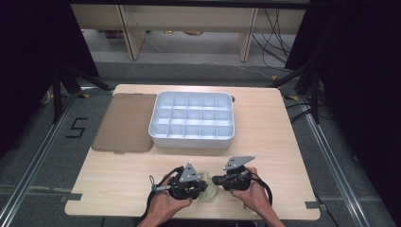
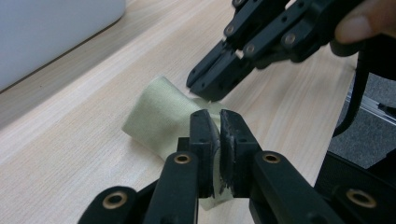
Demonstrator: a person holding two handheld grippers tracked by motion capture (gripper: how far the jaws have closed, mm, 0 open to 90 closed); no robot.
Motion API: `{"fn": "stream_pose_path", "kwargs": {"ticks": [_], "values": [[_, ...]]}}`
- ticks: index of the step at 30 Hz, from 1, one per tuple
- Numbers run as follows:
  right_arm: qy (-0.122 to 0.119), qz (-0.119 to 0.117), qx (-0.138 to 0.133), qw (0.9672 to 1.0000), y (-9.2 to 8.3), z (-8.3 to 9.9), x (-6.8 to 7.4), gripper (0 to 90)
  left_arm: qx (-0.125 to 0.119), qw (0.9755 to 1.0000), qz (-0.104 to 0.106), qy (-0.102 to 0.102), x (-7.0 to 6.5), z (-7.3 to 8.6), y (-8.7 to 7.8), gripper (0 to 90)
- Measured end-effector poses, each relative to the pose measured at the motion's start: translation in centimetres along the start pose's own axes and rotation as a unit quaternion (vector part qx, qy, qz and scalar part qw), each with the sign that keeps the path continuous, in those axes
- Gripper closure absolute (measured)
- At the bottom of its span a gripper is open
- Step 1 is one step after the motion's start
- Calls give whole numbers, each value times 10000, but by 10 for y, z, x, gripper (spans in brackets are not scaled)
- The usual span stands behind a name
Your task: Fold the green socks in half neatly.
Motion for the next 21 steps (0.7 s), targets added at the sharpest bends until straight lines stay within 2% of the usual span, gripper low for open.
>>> {"fn": "stream_pose_path", "kwargs": {"ticks": [1,2,7,8,10,16,17,18,20,21], "values": [[0,0,0,10000,0,0,0,869,0,10000,0,0,0,0,0,831],[83,96,-3,9999,-4,2,-5,870,28,10000,0,43,0,0,0,831],[255,-41,204,9995,-2,8,-7,870,47,10000,1,57,-1,0,2,830],[217,-84,284,9993,1,9,-6,869,39,10000,-10,6,-2,0,3,829],[98,17,325,9994,5,8,-4,870,16,10000,5,74,-3,-2,6,828],[121,-40,371,9992,5,8,-3,870,119,9997,69,201,-10,-2,18,825],[-12,-21,318,9995,6,8,-6,869,159,9996,86,201,-11,-2,21,825],[92,-24,346,9994,5,8,-5,870,231,9993,98,294,-12,-2,23,825],[155,-1,347,9993,4,8,-7,869,263,9993,106,252,-14,0,29,825],[115,24,335,9994,3,9,-10,868,297,9990,97,304,-13,0,31,825]]}}
Point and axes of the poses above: each handheld gripper's, and its own axes: y roughly forward along the jaws, z roughly out of its underside, x roughly to its left, the point moved 2 cm from there along y, roughly forward along the jaws, and after that the axes turned 7 degrees about z, right-handed, at the moved point
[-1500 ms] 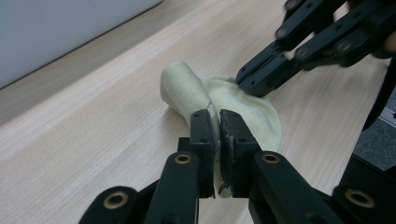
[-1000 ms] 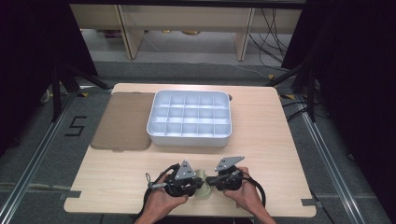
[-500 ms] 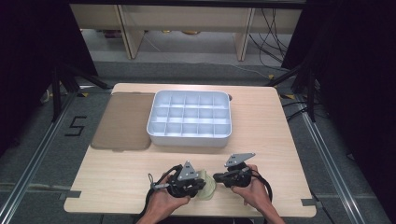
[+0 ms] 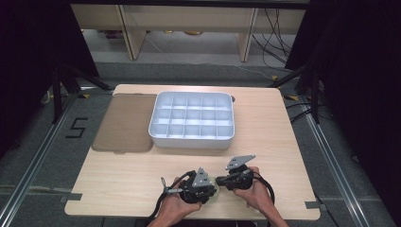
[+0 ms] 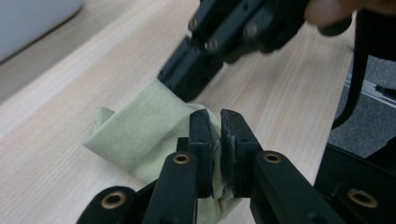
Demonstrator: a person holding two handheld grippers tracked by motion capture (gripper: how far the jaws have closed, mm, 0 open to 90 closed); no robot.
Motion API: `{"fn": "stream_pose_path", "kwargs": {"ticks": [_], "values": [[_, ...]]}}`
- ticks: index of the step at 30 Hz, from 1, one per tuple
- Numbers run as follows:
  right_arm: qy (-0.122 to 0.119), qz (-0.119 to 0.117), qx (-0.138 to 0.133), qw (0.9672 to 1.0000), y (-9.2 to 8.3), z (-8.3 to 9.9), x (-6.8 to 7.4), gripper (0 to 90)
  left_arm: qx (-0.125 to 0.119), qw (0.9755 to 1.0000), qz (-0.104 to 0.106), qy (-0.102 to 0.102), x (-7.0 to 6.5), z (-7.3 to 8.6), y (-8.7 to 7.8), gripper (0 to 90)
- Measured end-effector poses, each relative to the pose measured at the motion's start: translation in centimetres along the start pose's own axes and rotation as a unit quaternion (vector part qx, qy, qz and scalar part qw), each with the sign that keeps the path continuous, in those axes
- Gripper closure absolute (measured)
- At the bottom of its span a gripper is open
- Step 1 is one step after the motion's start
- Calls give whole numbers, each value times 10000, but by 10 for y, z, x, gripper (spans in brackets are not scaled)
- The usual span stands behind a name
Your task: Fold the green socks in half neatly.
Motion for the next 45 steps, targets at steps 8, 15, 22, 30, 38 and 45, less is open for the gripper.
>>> {"fn": "stream_pose_path", "kwargs": {"ticks": [8,15,22,30,38,45], "values": [[123,33,-420,9990,-20,-7,-9,869,73,10000,31,-11,-1,3,11,825],[51,-142,-577,9982,-24,-14,1,869,143,9998,-86,124,-2,4,11,822],[64,-308,-531,9981,-15,-20,9,869,100,9999,-44,98,-3,3,12,820],[-51,-271,-222,9994,2,-16,6,881,101,9999,-37,44,-4,4,11,789],[49,-290,-186,9994,4,-13,7,884,-464,9984,191,-267,1,-4,-19,751],[21,-277,-159,9995,3,-13,6,883,-130,9976,484,-475,-4,7,-11,820]]}}
Point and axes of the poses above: each handheld gripper's, and its own axes: y roughly forward along the jaws, z roughly out of its underside, x roughly to its left, the point moved 2 cm from there along y, roughly forward along the jaws, and after that the axes turned 7 degrees about z, right-handed, at the moved point
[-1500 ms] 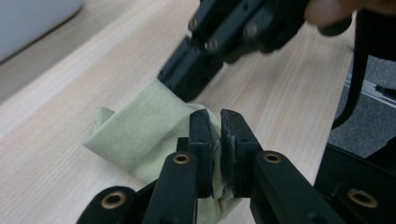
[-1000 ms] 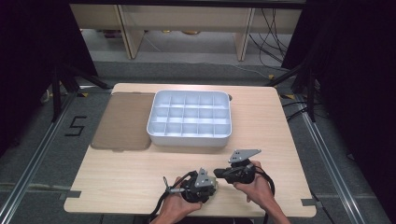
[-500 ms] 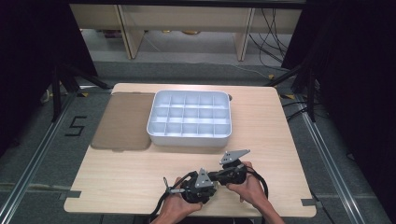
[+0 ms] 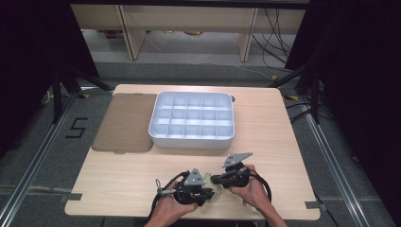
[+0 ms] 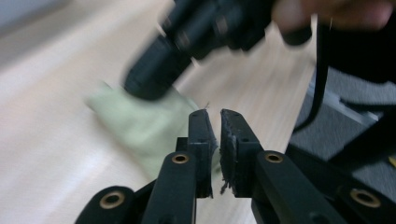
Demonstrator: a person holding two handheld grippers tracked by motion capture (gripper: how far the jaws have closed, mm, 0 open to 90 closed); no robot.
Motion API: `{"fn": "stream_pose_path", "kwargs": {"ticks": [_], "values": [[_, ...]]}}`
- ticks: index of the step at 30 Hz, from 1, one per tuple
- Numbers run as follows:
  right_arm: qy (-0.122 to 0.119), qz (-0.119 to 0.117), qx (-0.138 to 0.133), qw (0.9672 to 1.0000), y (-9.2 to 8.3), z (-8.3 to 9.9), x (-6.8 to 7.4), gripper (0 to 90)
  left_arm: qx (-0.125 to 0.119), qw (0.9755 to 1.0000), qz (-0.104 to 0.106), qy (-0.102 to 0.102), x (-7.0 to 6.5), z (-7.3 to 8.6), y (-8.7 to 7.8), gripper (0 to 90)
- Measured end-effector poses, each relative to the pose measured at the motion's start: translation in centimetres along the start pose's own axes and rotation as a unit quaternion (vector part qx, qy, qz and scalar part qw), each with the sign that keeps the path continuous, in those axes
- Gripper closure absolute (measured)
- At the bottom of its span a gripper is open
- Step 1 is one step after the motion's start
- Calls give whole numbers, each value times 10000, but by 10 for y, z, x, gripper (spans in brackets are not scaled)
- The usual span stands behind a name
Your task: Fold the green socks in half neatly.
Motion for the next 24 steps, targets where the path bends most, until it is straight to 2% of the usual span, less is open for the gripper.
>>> {"fn": "stream_pose_path", "kwargs": {"ticks": [1,4,6,7,9,11,12,13,15,16,18,19,20,22,23,24], "values": [[0,-5,1,10000,0,0,1,883,166,9998,14,64,0,2,4,822],[-62,49,-13,10000,0,0,0,884,422,9987,-85,283,4,8,8,831],[-65,61,-23,10000,1,1,1,883,284,9995,-120,102,4,10,8,841],[-69,64,-19,10000,0,1,1,883,350,9990,-176,206,6,10,6,838],[-39,36,23,10000,-1,1,1,883,362,9988,-217,242,8,11,4,834],[10,-1,30,10000,-2,2,2,883,374,9987,-268,208,9,11,3,835],[-68,58,-3,10000,-2,2,0,883,377,9987,-229,271,9,11,2,834],[-59,52,-3,10000,-2,2,0,883,356,9987,-314,180,9,11,3,832],[37,3,35,10000,-3,3,1,883,361,9986,-310,233,8,11,2,831],[-37,38,15,10000,-3,4,0,883,377,9984,-316,260,9,11,2,830],[5,29,7,10000,-4,4,0,882,371,9983,-387,245,9,11,2,830],[20,41,7,10000,-4,5,1,882,334,9986,-374,171,8,12,3,829],[52,33,26,10000,-5,6,1,880,384,9981,-409,254,10,11,1,828],[-19,68,0,10000,-6,7,0,876,365,9981,-446,202,10,12,1,826],[28,36,4,10000,-7,8,0,874,326,9982,-450,206,11,12,1,825],[28,36,4,10000,-7,8,0,874,340,9979,-468,279,11,12,0,825]]}}
Point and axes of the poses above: each handheld gripper's, and its own axes: y roughly forward along the jaws, z roughly out of its underside, x roughly to its left, the point moved 2 cm from there along y, roughly forward along the jaws, and after that the axes turned 7 degrees about z, right-handed, at the moved point
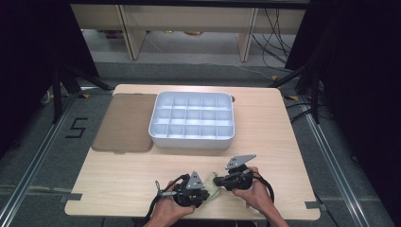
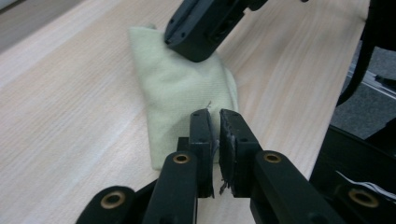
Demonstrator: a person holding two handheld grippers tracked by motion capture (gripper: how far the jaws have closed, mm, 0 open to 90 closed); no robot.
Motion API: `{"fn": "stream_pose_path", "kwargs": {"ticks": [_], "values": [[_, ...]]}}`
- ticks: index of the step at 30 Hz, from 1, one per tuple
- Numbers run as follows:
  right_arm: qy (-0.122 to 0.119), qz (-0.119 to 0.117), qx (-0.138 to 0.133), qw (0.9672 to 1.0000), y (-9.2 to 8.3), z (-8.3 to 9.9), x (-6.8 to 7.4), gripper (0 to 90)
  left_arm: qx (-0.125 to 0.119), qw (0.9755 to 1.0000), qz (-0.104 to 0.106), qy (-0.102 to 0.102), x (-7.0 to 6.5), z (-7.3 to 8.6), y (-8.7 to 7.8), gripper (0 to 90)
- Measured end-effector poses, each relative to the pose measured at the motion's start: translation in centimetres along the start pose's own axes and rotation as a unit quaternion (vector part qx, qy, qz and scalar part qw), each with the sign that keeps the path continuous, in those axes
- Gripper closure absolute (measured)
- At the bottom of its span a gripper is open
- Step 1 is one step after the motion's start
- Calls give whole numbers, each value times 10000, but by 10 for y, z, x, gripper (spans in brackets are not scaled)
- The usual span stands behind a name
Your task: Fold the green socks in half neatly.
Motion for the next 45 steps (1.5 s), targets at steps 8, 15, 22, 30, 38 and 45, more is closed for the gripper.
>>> {"fn": "stream_pose_path", "kwargs": {"ticks": [8,15,22,30,38,45], "values": [[26,18,-10,10000,-3,2,1,860,9,9999,-140,47,6,-1,-1,820],[-10,69,0,10000,-5,3,2,844,-52,9996,-278,-11,11,-1,-1,815],[-4,122,-33,9999,-5,4,3,828,-115,9995,-291,-75,12,-3,2,812],[86,350,-323,9988,-14,-6,-3,690,-65,9994,-353,-1,12,-4,2,813],[191,353,-92,9992,2,-9,-13,540,-102,9994,-338,6,11,-3,3,811],[124,449,35,9989,6,-8,-16,388,-73,9992,-376,101,11,-4,3,811]]}}
Point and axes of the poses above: each handheld gripper's, and its own axes: y roughly forward along the jaws, z roughly out of its underside, x roughly to its left, the point moved 2 cm from there along y, roughly forward along the jaws, and after that the axes turned 7 degrees about z, right-handed, at the moved point
